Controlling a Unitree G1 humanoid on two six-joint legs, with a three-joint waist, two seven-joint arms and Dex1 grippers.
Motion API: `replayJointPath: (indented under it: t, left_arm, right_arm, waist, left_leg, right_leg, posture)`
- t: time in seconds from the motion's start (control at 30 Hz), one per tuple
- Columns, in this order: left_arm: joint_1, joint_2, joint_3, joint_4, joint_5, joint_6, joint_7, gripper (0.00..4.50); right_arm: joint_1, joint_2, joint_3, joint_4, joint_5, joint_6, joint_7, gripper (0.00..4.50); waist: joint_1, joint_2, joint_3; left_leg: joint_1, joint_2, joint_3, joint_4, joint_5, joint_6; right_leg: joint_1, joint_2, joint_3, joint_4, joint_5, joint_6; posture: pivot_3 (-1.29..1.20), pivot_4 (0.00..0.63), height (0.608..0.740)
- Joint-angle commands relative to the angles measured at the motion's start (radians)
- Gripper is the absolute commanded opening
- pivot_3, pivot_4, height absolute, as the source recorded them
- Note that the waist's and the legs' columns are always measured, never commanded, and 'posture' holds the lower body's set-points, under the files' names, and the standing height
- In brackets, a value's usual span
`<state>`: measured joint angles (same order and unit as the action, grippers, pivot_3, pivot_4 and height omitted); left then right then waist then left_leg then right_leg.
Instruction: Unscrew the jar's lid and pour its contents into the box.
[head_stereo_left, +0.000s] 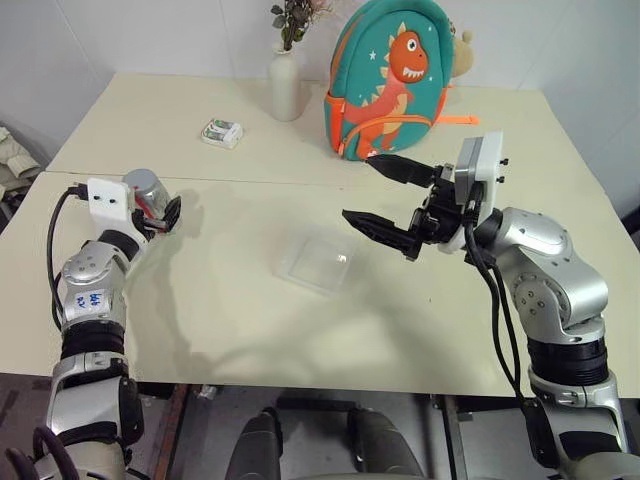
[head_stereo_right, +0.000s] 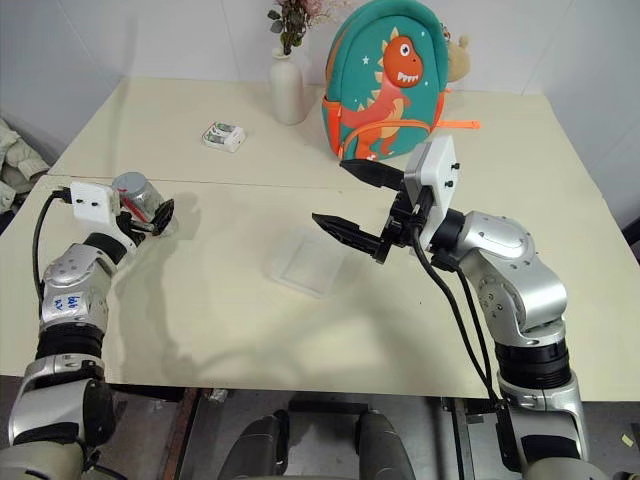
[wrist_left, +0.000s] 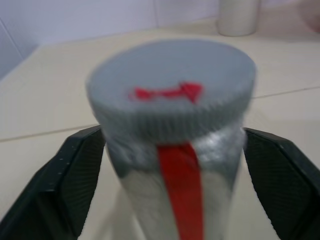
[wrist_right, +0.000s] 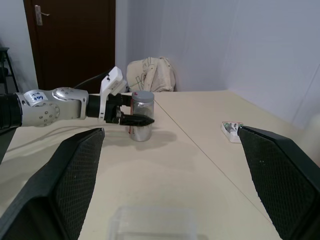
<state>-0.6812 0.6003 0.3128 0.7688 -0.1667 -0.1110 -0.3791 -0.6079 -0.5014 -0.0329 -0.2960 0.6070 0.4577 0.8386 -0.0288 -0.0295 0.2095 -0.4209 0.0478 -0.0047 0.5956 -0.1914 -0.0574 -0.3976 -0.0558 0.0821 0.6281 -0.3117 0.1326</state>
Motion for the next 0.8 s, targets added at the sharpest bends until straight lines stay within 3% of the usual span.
replayJointPath:
  t: [0.03, 0.17, 0.2, 0.33, 0.5, 0.67, 0.8]
  left_arm:
    - [-0.017, 0.017, 0.002, 0.007, 0.006, -0.034, 0.007, 3.33]
    - [0.0, 0.011, 0.006, -0.02, -0.007, -0.028, -0.003, 2.1]
    - [0.005, 0.01, 0.009, -0.031, -0.011, -0.025, -0.004, 2.04]
    - [0.036, 0.0, 0.023, -0.119, -0.058, 0.011, -0.042, 2.04]
    - [0.06, -0.016, 0.008, -0.43, -0.212, 0.166, -0.167, 2.04]
    - [0.056, -0.015, -0.099, -0.687, -0.356, 0.42, -0.339, 2.04]
    - [-0.002, -0.048, -0.204, -0.749, -0.385, 0.537, -0.409, 2.04]
  right_arm:
    - [0.005, -0.009, -0.034, -0.048, 0.019, -0.009, -0.011, 4.5]
    - [0.011, -0.007, -0.039, -0.048, 0.019, -0.009, -0.012, 4.5]
    - [0.013, -0.007, -0.039, -0.047, 0.019, -0.009, -0.012, 4.5]
    - [0.018, -0.007, -0.042, -0.045, 0.019, -0.007, -0.013, 4.5]
    - [0.006, -0.004, -0.047, -0.067, 0.039, 0.025, -0.039, 4.5]
    - [-0.045, 0.006, -0.02, -0.111, 0.069, 0.114, -0.106, 4.5]
    - [-0.11, 0.048, 0.031, -0.146, 0.089, 0.211, -0.183, 4.5]
  waist:
    - [0.001, 0.0, 0.0]
    - [0.0, 0.0, 0.0]
    - [0.0, 0.0, 0.0]
    - [0.0, 0.0, 0.0]
    - [0.001, -0.001, 0.0]
    - [0.0, 0.0, 0.0]
    - [-0.008, 0.0, 0.0]
  left_leg:
    - [0.0, 0.0, 0.0, 0.0, 0.0, 0.0]
    - [0.0, 0.0, 0.0, 0.0, 0.0, 0.0]
    - [0.0, 0.0, 0.0, 0.0, 0.0, 0.0]
    - [0.0, 0.0, 0.0, 0.0, 0.0, 0.0]
    - [-0.001, 0.0, 0.0, 0.0, 0.0, 0.0]
    - [0.0, 0.0, 0.001, 0.0, 0.0, 0.0]
    - [0.001, 0.0, 0.001, 0.0, 0.0, 0.0]
  right_leg:
    - [0.0, 0.0, 0.0, 0.0, 0.0, 0.0]
    - [0.0, 0.0, 0.0, 0.0, 0.0, 0.0]
    - [0.0, 0.0, 0.0, 0.0, 0.0, 0.0]
    - [0.0, 0.0, 0.001, 0.0, 0.0, 0.0]
    - [0.0, 0.0, 0.001, 0.0, 0.0, 0.0]
    - [0.0, 0.0, 0.002, 0.0, 0.001, 0.001]
    - [0.0, 0.001, 0.003, 0.001, 0.001, 0.001]
  posture:
    - [0.0, 0.15, 0.74]
    - [0.0, 0.15, 0.74]
    - [0.0, 0.15, 0.74]
    - [0.0, 0.15, 0.74]
    - [0.0, 0.15, 0.74]
    - [0.0, 0.15, 0.74]
    - [0.0, 0.15, 0.74]
